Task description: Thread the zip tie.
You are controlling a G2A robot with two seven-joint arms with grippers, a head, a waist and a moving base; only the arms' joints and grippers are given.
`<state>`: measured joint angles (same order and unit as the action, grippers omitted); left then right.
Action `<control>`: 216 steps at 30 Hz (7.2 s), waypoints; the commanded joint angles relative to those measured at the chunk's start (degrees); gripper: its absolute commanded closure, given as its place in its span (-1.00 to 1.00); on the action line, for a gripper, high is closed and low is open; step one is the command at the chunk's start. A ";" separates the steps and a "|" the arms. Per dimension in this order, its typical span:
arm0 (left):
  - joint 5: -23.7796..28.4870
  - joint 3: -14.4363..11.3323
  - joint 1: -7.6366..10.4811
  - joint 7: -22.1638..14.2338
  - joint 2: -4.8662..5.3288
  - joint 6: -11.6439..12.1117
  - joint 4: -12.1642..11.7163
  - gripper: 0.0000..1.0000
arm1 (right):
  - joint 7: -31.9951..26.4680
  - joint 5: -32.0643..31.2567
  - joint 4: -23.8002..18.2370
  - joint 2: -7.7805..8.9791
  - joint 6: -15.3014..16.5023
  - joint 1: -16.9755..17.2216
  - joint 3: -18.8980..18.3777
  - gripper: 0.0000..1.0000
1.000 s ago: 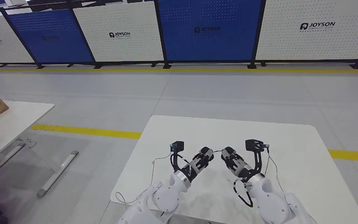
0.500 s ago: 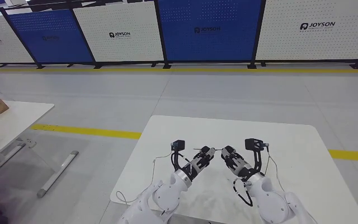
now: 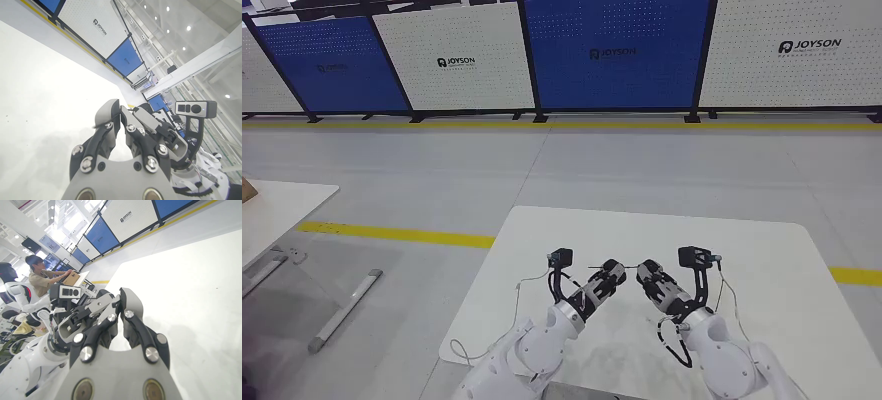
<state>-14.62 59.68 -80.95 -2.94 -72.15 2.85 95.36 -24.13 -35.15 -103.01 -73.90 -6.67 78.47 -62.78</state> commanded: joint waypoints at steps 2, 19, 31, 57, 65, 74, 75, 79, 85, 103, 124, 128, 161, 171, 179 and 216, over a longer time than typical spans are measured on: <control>0.23 0.05 0.04 -0.15 -0.01 0.55 0.03 1.00 | -0.12 0.13 0.02 -0.01 0.08 0.00 -0.04 1.00; 0.06 0.22 -0.10 -1.22 0.06 2.59 0.37 1.00 | -4.03 9.50 0.52 0.19 3.41 -0.27 -3.44 1.00; 1.84 0.66 -0.64 -2.23 0.14 4.47 1.36 1.00 | -3.95 7.29 0.73 0.30 3.42 -0.41 -2.50 1.00; -1.05 1.10 -1.03 -1.49 0.31 3.02 1.81 -0.60 | -3.42 6.10 0.57 0.55 2.74 -0.37 -2.51 1.00; -0.96 2.33 -1.67 -0.34 0.46 3.38 2.28 -0.12 | -2.13 4.08 0.58 0.47 1.15 -0.59 -1.89 1.00; -1.38 2.39 -1.72 -0.01 0.44 3.28 2.06 0.50 | -1.88 4.14 0.49 0.42 1.16 -0.64 -1.72 1.00; -1.36 2.37 -1.69 -0.01 0.43 3.27 2.03 0.58 | -1.87 4.06 0.46 0.42 1.18 -0.64 -1.68 1.00; -0.83 2.35 -1.61 -0.18 0.39 3.27 1.95 0.80 | -1.90 3.88 0.47 0.42 1.25 -0.65 -1.62 1.00; -0.87 2.25 -1.46 -0.17 0.34 3.16 2.00 1.00 | -1.82 3.85 0.54 0.42 1.52 -0.65 -1.62 1.00; -0.56 1.42 -0.98 0.92 0.01 2.44 1.39 1.00 | -2.48 3.67 0.99 0.54 1.96 -0.75 -2.01 -1.00; -0.87 1.21 -0.76 1.29 -0.13 2.01 1.31 1.00 | -2.37 1.94 1.12 0.80 0.51 0.05 -3.15 -1.00; 2.99 1.58 -0.59 1.97 -0.42 0.38 1.11 1.00 | -2.45 2.10 1.51 0.84 2.22 0.25 -2.97 -1.00; 21.17 4.53 -1.25 -1.64 -1.01 -2.20 2.08 1.00 | -0.33 -24.05 7.04 2.32 13.97 -1.33 -0.32 -1.00; 22.50 3.34 -0.83 -2.44 -1.27 -2.68 2.12 1.00 | 1.83 -19.66 8.48 1.47 10.67 -1.81 0.98 -1.00; 22.66 3.34 -0.79 -2.53 -1.27 -2.70 2.11 1.00 | 1.83 -19.66 8.48 1.47 10.67 -1.81 0.98 -1.00; 20.20 2.14 -1.34 -2.98 -1.28 -3.64 2.72 1.00 | 6.21 -18.03 8.17 0.24 10.80 -1.83 2.72 0.34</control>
<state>5.65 61.86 -82.23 -5.91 -73.43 -0.76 97.99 -17.91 -53.13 -94.85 -73.65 4.08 76.65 -60.06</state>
